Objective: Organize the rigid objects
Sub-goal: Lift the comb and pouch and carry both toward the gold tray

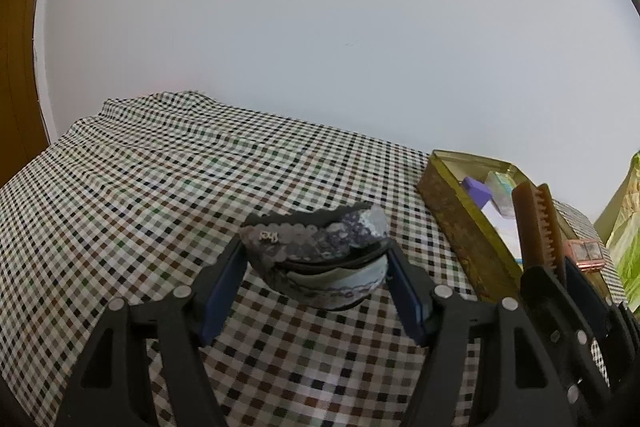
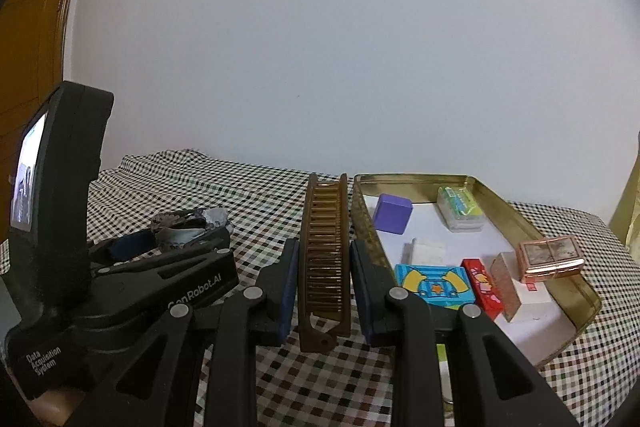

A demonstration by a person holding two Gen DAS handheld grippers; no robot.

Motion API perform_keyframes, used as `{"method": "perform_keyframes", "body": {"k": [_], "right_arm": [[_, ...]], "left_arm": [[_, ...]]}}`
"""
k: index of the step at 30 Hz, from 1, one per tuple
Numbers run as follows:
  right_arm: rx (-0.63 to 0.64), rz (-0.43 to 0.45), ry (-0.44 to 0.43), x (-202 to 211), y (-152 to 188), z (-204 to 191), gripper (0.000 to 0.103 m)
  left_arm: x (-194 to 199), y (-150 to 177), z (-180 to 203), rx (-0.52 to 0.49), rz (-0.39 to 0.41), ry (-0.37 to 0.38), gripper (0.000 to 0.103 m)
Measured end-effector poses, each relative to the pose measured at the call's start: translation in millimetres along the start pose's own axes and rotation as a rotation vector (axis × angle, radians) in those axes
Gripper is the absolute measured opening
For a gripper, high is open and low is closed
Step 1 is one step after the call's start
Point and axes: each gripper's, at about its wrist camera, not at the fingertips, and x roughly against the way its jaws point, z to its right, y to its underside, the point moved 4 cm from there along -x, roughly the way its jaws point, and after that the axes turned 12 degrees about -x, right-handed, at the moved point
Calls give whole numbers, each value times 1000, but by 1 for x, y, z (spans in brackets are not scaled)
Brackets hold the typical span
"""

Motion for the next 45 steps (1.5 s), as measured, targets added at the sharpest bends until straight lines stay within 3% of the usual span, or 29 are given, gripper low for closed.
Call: {"method": "perform_keyframes", "body": {"k": [15, 22, 45], "right_arm": [[-4, 41, 36, 22, -1, 25, 28], [-11, 54, 52, 31, -1, 33, 28], [-35, 134, 181, 58, -6, 77, 28]], "left_arm": [[12, 1, 28, -25, 43, 37, 69], [13, 3, 45, -35, 26, 76, 69], [36, -5, 104, -197, 163, 149, 69]]}}
